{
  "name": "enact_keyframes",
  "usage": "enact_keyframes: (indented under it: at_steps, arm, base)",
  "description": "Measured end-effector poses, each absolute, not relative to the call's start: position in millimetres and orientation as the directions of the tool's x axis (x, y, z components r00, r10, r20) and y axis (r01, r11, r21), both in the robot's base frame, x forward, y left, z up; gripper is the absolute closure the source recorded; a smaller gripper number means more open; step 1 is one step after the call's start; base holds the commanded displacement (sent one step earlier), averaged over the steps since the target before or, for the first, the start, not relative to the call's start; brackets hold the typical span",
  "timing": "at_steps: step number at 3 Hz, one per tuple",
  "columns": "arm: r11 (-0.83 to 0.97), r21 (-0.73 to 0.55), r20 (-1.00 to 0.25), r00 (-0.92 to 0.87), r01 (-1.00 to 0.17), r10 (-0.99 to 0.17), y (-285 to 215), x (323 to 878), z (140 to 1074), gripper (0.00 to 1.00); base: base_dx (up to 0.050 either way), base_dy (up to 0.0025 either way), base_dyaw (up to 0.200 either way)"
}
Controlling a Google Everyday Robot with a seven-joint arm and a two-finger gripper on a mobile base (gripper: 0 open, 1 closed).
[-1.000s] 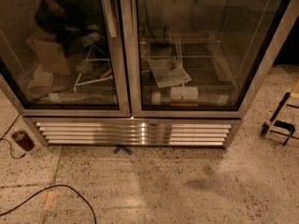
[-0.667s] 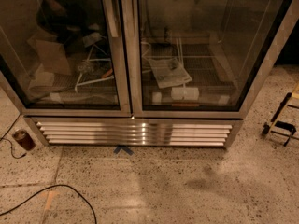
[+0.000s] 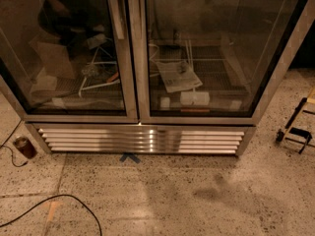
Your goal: Pick orange can from middle drawer and place on counter
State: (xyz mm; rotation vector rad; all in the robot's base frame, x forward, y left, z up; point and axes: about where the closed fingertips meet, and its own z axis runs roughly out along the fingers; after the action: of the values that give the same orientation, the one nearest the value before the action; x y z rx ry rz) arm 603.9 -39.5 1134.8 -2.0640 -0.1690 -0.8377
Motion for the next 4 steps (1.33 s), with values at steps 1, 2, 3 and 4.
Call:
enact_keyframes:
  at_steps: [1,2,3,4]
  arm:
    - [-0.639,-0.651,0.648,0.738,0.409,-0.187,-39,611,1119,0.00]
    - [-0.652,-0.632,0.667,0.723,0.420,-0.180,-36,620,1099,0.00]
    - [-0.636,-0.633,0.675,0.717,0.441,-0.174,-32,636,1077,0.00]
    - [-0.604,-0.625,0.699,0.700,0.495,-0.149,-17,679,1041,0.00]
  base:
    - [0.000,0.00000,0.000]
    - [0.000,0.00000,0.000]
    - [0.000,0.00000,0.000]
    - [0.000,0.00000,0.000]
